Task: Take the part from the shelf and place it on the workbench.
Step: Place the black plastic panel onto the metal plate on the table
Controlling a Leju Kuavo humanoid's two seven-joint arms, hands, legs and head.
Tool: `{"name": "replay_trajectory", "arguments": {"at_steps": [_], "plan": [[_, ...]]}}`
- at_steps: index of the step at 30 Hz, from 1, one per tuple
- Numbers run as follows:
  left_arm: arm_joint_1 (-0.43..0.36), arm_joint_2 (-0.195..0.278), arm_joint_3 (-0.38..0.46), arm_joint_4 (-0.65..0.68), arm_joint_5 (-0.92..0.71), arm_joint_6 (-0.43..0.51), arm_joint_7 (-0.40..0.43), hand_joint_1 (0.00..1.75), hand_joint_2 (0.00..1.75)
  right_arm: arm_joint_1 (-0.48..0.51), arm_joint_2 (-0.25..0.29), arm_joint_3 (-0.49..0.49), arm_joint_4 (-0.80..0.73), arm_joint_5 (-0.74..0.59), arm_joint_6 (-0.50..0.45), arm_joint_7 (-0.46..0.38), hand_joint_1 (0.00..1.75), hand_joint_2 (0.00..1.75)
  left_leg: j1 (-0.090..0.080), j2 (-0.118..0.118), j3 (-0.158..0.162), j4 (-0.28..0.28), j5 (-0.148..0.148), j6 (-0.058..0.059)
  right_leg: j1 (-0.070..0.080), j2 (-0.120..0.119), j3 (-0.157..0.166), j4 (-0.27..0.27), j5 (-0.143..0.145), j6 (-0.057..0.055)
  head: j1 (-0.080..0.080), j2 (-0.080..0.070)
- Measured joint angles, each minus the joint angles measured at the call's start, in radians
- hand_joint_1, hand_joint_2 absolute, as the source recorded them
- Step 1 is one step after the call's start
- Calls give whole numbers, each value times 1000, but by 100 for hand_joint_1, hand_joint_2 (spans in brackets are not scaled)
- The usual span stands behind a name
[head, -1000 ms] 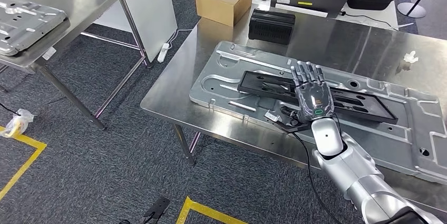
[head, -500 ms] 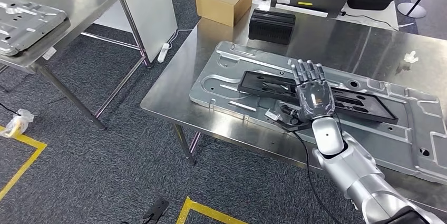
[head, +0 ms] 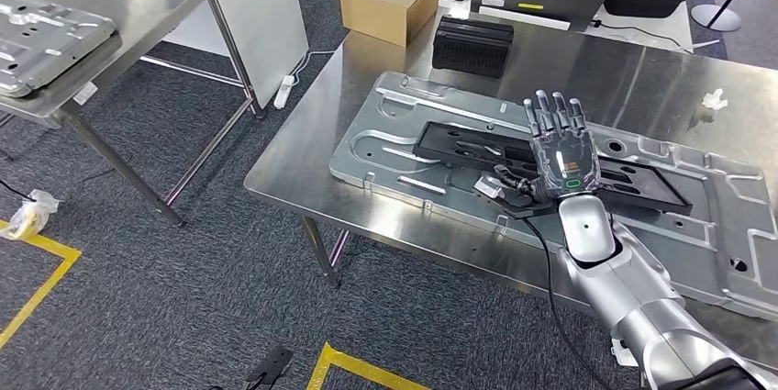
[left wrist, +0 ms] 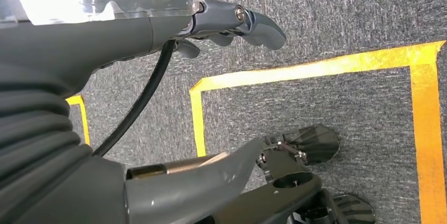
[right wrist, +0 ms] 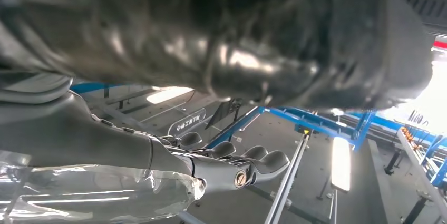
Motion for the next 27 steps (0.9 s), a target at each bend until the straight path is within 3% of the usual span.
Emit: {"name": "replay_trajectory", "arguments": {"at_steps": [15,19,21,24,25,26,27], "plan": [[-1,2,8,0,-3,0,3,0,0,2,2,-1,0,0,1,-15,0,0,-1,0,-6,13,-7,10,-5,0,2,-1,1,6,0,0],[-3,0,11,0,-4,0,2,0,0,1,4,-3,0,0,1,-15,0,0,5,4,0,0,8,23,-5,1,5,-4,1,20,0,0],[-5,-2,11,0,-4,0,2,0,0,-1,5,-6,1,0,1,-15,0,0,13,10,5,-18,22,30,-5,1,-10,37,-38,28,1,0],[-7,-4,12,0,-4,0,2,0,0,2,6,-8,3,0,2,-15,0,0,16,13,1,-20,27,31,-15,0,-66,195,-125,45,1,0],[-7,-4,12,0,-4,0,2,0,0,5,6,-8,4,0,2,-16,0,0,18,13,-2,-18,28,30,-20,0,-73,226,-132,52,1,0],[-6,-5,13,0,-4,0,2,0,0,7,6,-8,6,0,2,-16,0,0,22,14,-5,-15,29,27,-25,-1,-65,219,-119,58,1,0],[-6,-5,13,0,-4,0,2,0,0,7,6,-8,7,0,3,-16,0,0,27,14,-9,-10,29,22,-31,-3,-38,177,-92,64,1,0]]}}
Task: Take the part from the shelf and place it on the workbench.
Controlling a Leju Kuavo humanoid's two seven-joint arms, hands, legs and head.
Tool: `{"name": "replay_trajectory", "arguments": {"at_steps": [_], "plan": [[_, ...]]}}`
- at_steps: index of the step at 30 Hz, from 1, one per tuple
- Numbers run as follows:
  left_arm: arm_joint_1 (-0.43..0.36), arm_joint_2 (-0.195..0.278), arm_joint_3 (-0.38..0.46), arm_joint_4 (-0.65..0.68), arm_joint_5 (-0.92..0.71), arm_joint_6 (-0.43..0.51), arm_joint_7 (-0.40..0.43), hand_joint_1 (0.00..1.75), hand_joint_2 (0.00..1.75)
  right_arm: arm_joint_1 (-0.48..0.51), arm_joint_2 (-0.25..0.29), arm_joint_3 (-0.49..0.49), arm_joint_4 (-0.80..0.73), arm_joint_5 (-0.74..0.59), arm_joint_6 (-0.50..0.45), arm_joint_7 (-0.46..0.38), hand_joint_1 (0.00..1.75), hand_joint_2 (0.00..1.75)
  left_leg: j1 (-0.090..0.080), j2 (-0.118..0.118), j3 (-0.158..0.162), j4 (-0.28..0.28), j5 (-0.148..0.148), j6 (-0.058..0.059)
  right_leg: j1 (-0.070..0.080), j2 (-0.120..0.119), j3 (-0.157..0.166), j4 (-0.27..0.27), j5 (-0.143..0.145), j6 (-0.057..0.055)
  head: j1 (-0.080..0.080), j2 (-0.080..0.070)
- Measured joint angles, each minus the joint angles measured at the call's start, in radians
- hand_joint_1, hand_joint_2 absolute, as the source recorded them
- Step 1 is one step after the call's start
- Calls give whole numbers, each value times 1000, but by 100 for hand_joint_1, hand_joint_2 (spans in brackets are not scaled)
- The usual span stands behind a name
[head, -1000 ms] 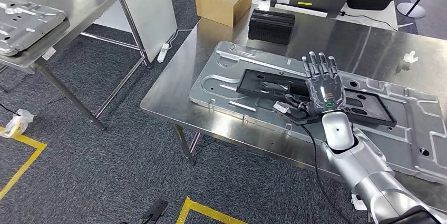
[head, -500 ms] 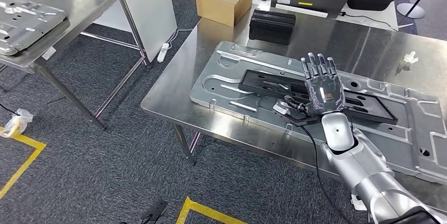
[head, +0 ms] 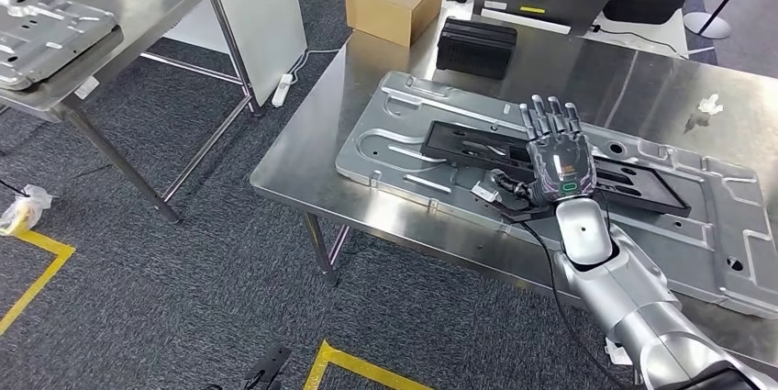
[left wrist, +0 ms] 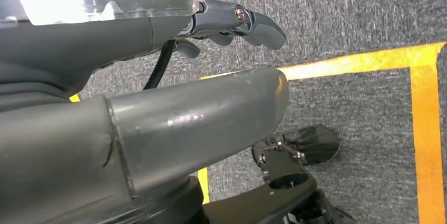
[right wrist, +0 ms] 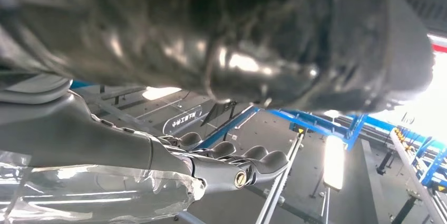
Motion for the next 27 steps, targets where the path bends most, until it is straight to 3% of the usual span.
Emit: {"name": "replay_trajectory", "arguments": {"at_steps": [2,3,6,8,10,12,13,14,15,17,19,22,23,24,25,27], "plan": [[-1,-1,0,0,0,0,0,0,0,-2,0,0,0,0,1,0,0,0,8,0,-10,13,-2,-17,-3,-3,66,-116,40,9,0,0],[-2,-2,1,0,0,0,0,0,0,-3,1,0,0,0,1,0,0,0,8,0,-14,19,-2,-26,-1,-3,85,-153,49,5,0,0],[-1,-4,2,0,1,0,1,0,0,-4,2,0,1,0,2,1,0,0,6,-1,-21,22,7,-49,7,4,77,-160,51,-31,-2,0],[-1,-4,2,0,1,0,1,0,0,-5,5,0,1,0,3,2,0,0,9,-4,-33,41,-15,-56,7,6,66,-161,60,-54,-3,0],[-1,-4,3,0,0,0,1,0,0,-6,8,0,1,0,6,2,0,0,8,-9,-69,132,-93,-53,12,6,50,-163,76,-76,-6,0],[0,-4,3,0,0,0,1,0,0,-4,10,0,2,1,8,2,0,0,1,-15,-112,267,-175,-46,23,8,28,-163,91,-89,-8,0],[0,-4,4,0,1,0,1,0,0,-3,10,0,3,1,8,2,0,0,-4,-16,-120,310,-192,-41,30,9,16,-162,100,-92,-8,0],[0,-4,4,0,0,0,1,0,0,-2,10,0,3,1,9,2,0,0,-10,-17,-110,319,-190,-33,36,11,5,-162,109,-94,-8,0],[0,-4,4,0,0,0,1,0,0,-2,10,0,3,2,9,2,0,0,-17,-18,-82,291,-172,-22,43,13,-5,-162,118,-96,-8,0],[-1,-3,4,0,0,0,1,0,0,-2,11,0,3,2,9,3,0,0,-33,-21,16,153,-134,10,53,16,-22,-161,136,-97,-7,0],[-3,-2,4,-1,0,0,0,0,0,-4,11,0,3,2,9,6,0,0,-46,-22,79,50,-120,28,52,17,-29,-164,152,-91,-7,0],[-3,-3,4,-1,-2,0,-2,0,0,-5,11,0,4,2,9,11,0,0,-51,-19,81,15,-94,33,42,17,-29,-178,177,-72,-11,0],[-5,-4,4,0,-3,-1,-2,0,0,-5,10,-1,4,2,9,12,0,0,-49,-16,76,5,-78,37,42,17,-34,-176,167,-66,-11,0],[-6,-4,5,0,-3,-1,-2,0,0,-6,9,-1,5,2,9,12,0,0,-45,-14,68,-4,-60,41,42,16,-42,-159,138,-61,-10,0],[-8,-5,5,0,-3,-1,-2,0,0,-7,7,-2,7,2,9,12,0,0,-41,-11,56,-10,-43,43,40,14,-55,-119,91,-56,-10,0],[-9,-5,6,0,-3,-2,-2,0,0,-8,5,-3,10,2,8,11,0,0,-39,-10,25,-11,-17,43,32,11,-83,8,-5,-43,-9,0]]}}
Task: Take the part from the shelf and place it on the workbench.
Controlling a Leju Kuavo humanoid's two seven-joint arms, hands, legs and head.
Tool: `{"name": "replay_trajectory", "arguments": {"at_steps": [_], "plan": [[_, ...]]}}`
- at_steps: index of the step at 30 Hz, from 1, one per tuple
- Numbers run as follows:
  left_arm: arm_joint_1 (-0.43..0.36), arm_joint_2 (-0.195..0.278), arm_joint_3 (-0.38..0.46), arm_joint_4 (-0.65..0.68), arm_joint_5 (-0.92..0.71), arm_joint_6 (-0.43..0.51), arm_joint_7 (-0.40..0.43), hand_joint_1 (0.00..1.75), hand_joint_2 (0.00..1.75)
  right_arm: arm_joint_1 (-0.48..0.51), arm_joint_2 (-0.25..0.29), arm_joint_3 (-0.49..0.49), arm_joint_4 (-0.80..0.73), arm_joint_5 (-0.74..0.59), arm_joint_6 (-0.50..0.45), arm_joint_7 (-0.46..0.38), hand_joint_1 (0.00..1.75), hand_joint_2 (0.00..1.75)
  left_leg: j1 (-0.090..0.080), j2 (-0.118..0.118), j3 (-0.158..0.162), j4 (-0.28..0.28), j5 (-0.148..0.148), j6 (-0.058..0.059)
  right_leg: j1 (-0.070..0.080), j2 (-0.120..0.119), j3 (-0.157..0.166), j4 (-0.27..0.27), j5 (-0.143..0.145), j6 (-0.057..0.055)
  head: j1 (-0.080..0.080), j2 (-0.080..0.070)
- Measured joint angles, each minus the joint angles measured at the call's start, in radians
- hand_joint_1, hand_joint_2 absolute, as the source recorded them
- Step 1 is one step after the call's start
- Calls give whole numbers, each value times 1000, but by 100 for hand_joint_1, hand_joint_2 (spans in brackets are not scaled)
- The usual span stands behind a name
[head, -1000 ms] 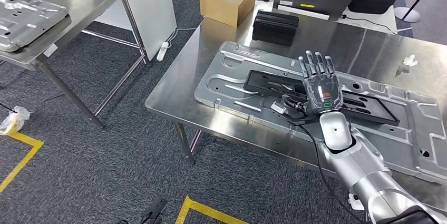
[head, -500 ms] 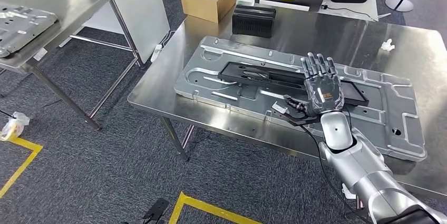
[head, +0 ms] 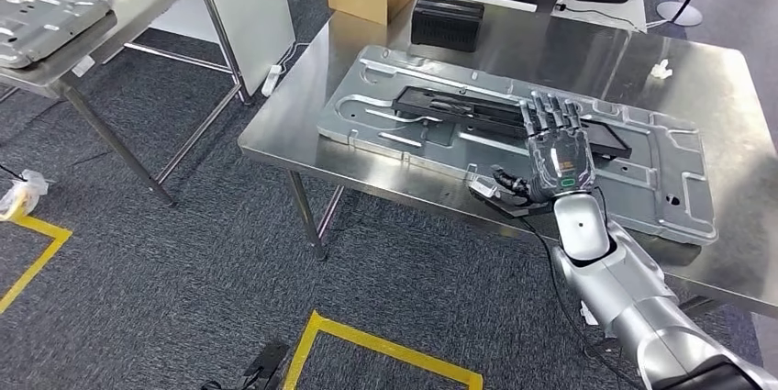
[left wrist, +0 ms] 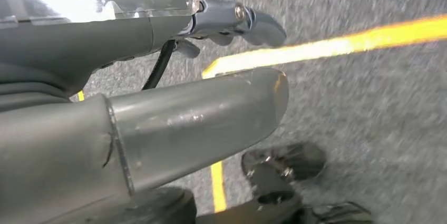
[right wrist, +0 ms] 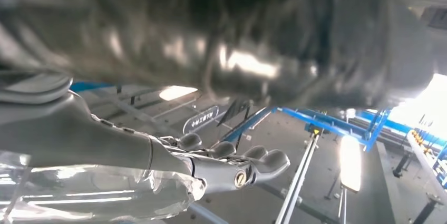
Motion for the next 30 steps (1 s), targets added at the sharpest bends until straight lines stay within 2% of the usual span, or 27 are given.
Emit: {"name": "replay_trajectory", "arguments": {"at_steps": [1,2,3,4,5,6,7,8,9,10,11,12,13,15,16,17,18,19,20,22,23,24,25,26,27,28,30], "plan": [[1,0,0,0,0,-1,0,0,0,0,0,0,2,0,0,-1,0,0,1,1,-16,1,11,-2,-4,-1,-6,57,-21,7,0,0],[1,-1,0,0,0,-1,0,0,0,1,0,-1,4,0,0,-2,0,0,3,3,-31,3,21,-5,-8,-2,1,87,-18,13,0,0],[1,-2,0,0,0,-1,0,0,0,2,0,-1,5,0,-1,-3,0,0,5,5,-46,7,31,-9,-12,-4,25,83,1,18,0,0],[1,-2,0,0,0,-1,0,0,0,1,0,-1,7,0,-1,-3,0,0,8,6,-60,12,38,-14,-16,-6,67,41,24,23,0,0],[0,-3,0,0,0,-1,0,0,0,-1,0,-1,7,0,-1,-3,0,0,9,7,-73,19,45,-20,-20,-9,123,-28,29,27,0,0],[-1,-3,0,0,0,-1,0,0,0,-3,0,-2,8,0,-2,-4,0,0,10,7,-84,26,50,-26,-19,-10,175,-99,24,25,-1,0],[-2,-3,1,0,0,0,0,0,0,-5,1,-4,8,0,-2,-4,0,0,10,8,-91,32,55,-33,-18,-10,211,-154,13,21,-2,0],[-2,-3,1,0,0,0,0,0,0,-6,1,-5,9,0,-3,-4,0,0,9,8,-95,35,62,-41,-14,-10,230,-185,1,14,-4,0],[-2,-3,1,0,0,1,0,0,0,-7,1,-7,10,0,-4,-5,0,0,8,8,-97,34,69,-48,-10,-8,230,-193,2,3,-5,0],[-1,-3,1,0,0,1,0,0,0,-8,1,-8,10,0,-4,-5,0,0,10,7,-99,34,74,-55,-11,-8,224,-193,11,-7,-6,0],[-1,-3,1,0,0,1,0,0,0,-8,2,-8,11,0,-4,-5,0,0,12,5,-106,40,63,-62,-11,-9,217,-196,21,-17,-7,0],[1,-3,1,0,0,1,1,0,0,-9,4,-9,11,0,-4,-6,0,0,13,2,-117,61,35,-67,-13,-10,208,-199,33,-28,-7,0],[1,-3,1,0,0,1,1,0,0,-10,5,-9,12,0,-4,-6,0,0,15,-2,-130,100,-10,-70,-14,-11,196,-202,45,-37,-8,0],[1,-3,1,0,0,1,2,0,0,-11,7,-9,14,0,-4,-7,0,0,15,-6,-157,215,-106,-74,-11,-11,169,-201,67,-45,-10,0],[1,-3,1,0,0,1,3,0,0,-11,8,-9,16,1,-3,-8,0,0,15,-7,-161,268,-129,-75,-10,-10,153,-200,79,-47,-10,0],[0,-3,1,0,1,1,4,0,0,-11,9,-9,18,2,-2,-9,0,0,15,-7,-155,299,-128,-76,-9,-10,137,-198,90,-46,-10,0],[-1,-3,1,0,1,2,5,0,0,-11,10,-9,20,3,-1,-10,0,0,15,-7,-135,301,-109,-75,-8,-9,121,-196,101,-44,-10,0],[-2,-4,1,0,2,2,6,0,0,-11,12,-9,21,3,0,-12,0,0,15,-8,-100,272,-83,-72,-8,-8,106,-193,112,-41,-10,0],[-5,-4,1,0,2,2,8,0,0,-11,13,-9,22,4,1,-12,0,0,15,-9,-53,217,-67,-67,-8,-7,94,-191,122,-38,-10,0],[-9,-5,1,0,3,2,10,0,0,-12,18,-10,23,4,2,-13,0,87,11,-12,39,88,-77,-57,-6,-7,78,-189,140,-28,-10,0],[-11,-5,1,0,4,2,11,0,0,-12,21,-10,23,4,4,-13,0,131,8,-13,63,45,-89,-51,-6,-7,74,-191,151,-22,-10,0],[-12,-6,2,0,4,1,12,0,0,-13,24,-10,24,4,8,-13,0,175,4,-13,71,23,-94,-46,-5,-8,73,-196,162,-16,-9,0],[-12,-7,2,0,5,1,13,0,0,-13,26,-10,26,2,13,-15,0,175,5,-13,65,18,-86,-39,-5,-8,72,-202,172,-9,-9,0],[-13,-7,3,0,6,1,15,0,0,-13,28,-11,29,-4,19,-20,0,175,7,-11,59,13,-74,-30,-6,-8,68,-203,170,-4,-10,0],[-14,-8,5,0,7,1,16,0,0,-12,30,-14,32,-15,28,-30,0,175,8,-9,50,9,-60,-21,-7,-8,61,-190,148,1,-9,0],[-15,-9,6,0,9,2,17,0,0,-10,33,-22,36,-36,42,-46,0,175,10,-7,40,5,-45,-12,-8,-8,49,-158,106,6,-8,0],[-16,-11,9,0,15,3,19,0,0,11,43,-57,41,-108,74,-90,0,175,8,-6,11,5,-20,-1,-11,-9,21,-41,1,14,-7,0]]}}
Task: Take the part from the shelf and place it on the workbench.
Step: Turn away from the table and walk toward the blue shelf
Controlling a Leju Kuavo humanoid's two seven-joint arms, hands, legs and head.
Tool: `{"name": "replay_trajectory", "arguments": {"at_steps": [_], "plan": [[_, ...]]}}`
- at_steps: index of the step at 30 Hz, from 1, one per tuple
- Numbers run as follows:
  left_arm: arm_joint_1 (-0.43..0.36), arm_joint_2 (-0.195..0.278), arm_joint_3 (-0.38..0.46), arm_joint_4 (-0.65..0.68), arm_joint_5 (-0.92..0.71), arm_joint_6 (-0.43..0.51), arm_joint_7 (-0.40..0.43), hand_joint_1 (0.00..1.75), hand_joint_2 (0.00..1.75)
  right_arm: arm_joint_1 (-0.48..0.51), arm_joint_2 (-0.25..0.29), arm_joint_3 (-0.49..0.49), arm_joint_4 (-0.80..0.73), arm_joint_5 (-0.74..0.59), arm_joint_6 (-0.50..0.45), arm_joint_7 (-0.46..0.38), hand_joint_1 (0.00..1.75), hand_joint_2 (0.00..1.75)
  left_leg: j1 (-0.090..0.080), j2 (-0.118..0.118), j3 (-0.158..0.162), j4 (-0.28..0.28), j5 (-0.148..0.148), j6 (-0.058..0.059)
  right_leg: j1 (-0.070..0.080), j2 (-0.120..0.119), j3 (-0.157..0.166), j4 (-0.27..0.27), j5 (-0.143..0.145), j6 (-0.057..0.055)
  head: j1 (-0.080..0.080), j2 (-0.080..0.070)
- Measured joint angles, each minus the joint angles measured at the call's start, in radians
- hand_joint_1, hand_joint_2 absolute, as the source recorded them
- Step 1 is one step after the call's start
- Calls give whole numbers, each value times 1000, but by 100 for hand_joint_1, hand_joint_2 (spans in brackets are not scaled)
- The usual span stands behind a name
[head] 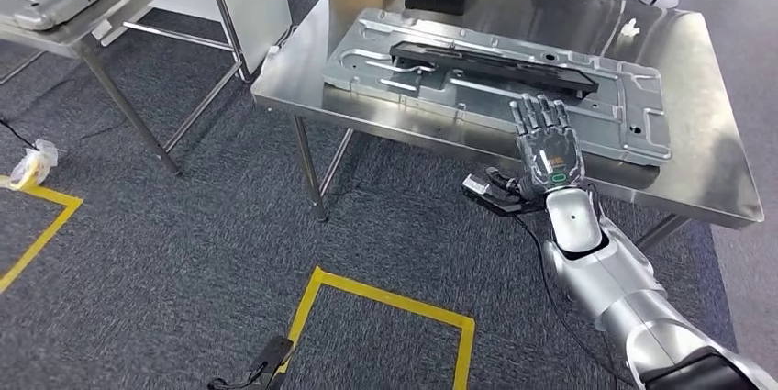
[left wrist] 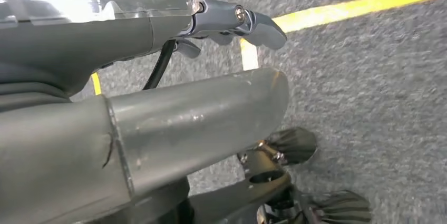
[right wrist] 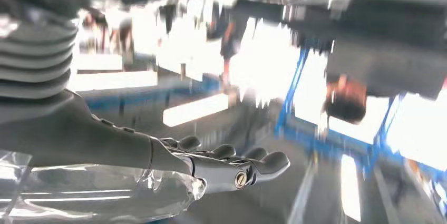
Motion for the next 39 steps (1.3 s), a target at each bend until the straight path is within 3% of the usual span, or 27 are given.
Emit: {"name": "replay_trajectory", "arguments": {"at_steps": [1,2,3,5,6,8,9,12,15,17,19,21,23,25,27,29,31,32,33,34,37,39], "plan": [[2,-1,3,0,4,3,0,0,0,23,7,-28,1,-57,17,-27,0,175,-1,0,-15,1,12,1,0,0,-9,63,-30,4,0,0],[5,-1,7,0,11,7,-1,0,0,55,18,-62,2,-127,35,-57,0,175,-1,-1,-29,2,22,1,0,0,-8,106,-36,6,0,0],[9,-1,13,0,19,13,-5,0,0,98,31,-103,2,-211,53,-92,0,175,-1,-1,-43,3,32,-1,0,0,8,121,-21,7,0,0],[19,-2,30,0,40,28,-18,0,0,206,63,-203,5,-405,93,-158,0,175,-3,-1,-66,9,47,-5,2,-1,92,50,23,-2,0,0],[25,-4,40,0,51,36,-27,0,0,267,81,-263,11,-510,114,-186,0,175,-6,-2,-74,13,53,-8,5,-4,153,-24,24,-10,0,0],[39,-6,63,0,69,50,-47,0,0,386,117,-402,45,-712,157,-234,0,175,-8,-3,-84,19,61,-17,12,-13,240,-148,-7,-25,-1,0],[46,-6,74,0,73,53,-56,0,0,444,130,-479,72,-806,186,-245,0,175,-7,-3,-85,19,65,-24,15,-17,257,-179,-21,-31,-2,0],[71,-6,98,0,74,56,-75,0,0,595,149,-705,167,-1033,272,-145,0,175,-4,-4,-88,17,69,-42,12,-22,257,-200,-6,-45,-1,0],[79,-5,103,0,74,57,-79,0,0,638,154,-771,194,-1081,284,-80,0,175,-4,-5,-93,23,61,-46,8,-26,256,-208,5,-48,-1,0],[91,-3,114,1,70,62,-89,0,0,719,158,-880,236,-1089,275,100,0,87,3,-5,-123,160,-41,-60,7,-15,225,-205,25,-53,-3,0],[102,0,126,1,60,67,-101,0,0,803,167,-1012,285,-1088,271,252,0,0,12,-7,-107,250,-116,-74,4,8,182,-194,50,-54,-6,0],[101,2,129,1,47,66,-99,0,0,810,176,-1047,296,-1070,279,203,0,0,13,-27,-2,116,-84,-72,0,31,161,-178,58,-44,-6,0],[99,4,130,2,36,62,-96,0,0,810,181,-1064,301,-1054,284,158,0,0,11,-53,62,22,-76,-62,-1,51,150,-164,64,-32,-6,0],[97,6,131,2,26,55,-92,0,0,810,184,-1074,306,-1042,290,102,0,0,7,-54,62,13,-75,-48,0,66,144,-160,71,-17,-6,0],[94,7,131,2,17,51,-90,0,0,811,185,-1079,311,-1032,293,47,0,0,9,-37,58,7,-69,-31,-2,61,134,-148,66,-6,-6,0],[92,7,131,2,13,49,-90,0,0,810,185,-1082,314,-1027,294,19,0,0,10,-16,49,2,-57,-15,-3,31,98,-70,10,-1,-5,0],[93,7,131,2,11,49,-90,0,0,808,186,-1084,317,-1027,295,8,0,0,6,6,37,3,-50,-9,-2,11,44,61,-67,4,-5,0],[94,7,131,2,10,48,-90,0,0,807,186,-1085,318,-1027,296,6,0,0,5,18,33,4,-48,-8,-2,9,30,108,-86,6,-5,0],[94,7,131,2,10,48,-90,0,0,808,186,-1086,319,-1027,296,5,0,0,3,29,30,6,-46,-9,-2,6,32,122,-87,6,-5,0],[94,7,131,2,10,48,-90,0,0,809,186,-1088,319,-1027,296,5,0,0,2,40,29,8,-45,-10,-2,2,56,96,-71,5,-5,0],[92,7,131,2,10,48,-90,0,0,807,186,-1090,320,-1027,296,4,0,0,-1,70,31,14,-47,-17,6,-48,180,-106,0,-11,-6,0],[89,8,131,2,8,48,-85,0,0,805,186,-1090,321,-1025,295,8,0,0,-5,85,31,17,-48,-29,15,-67,206,-162,10,-22,-7,0]]}}
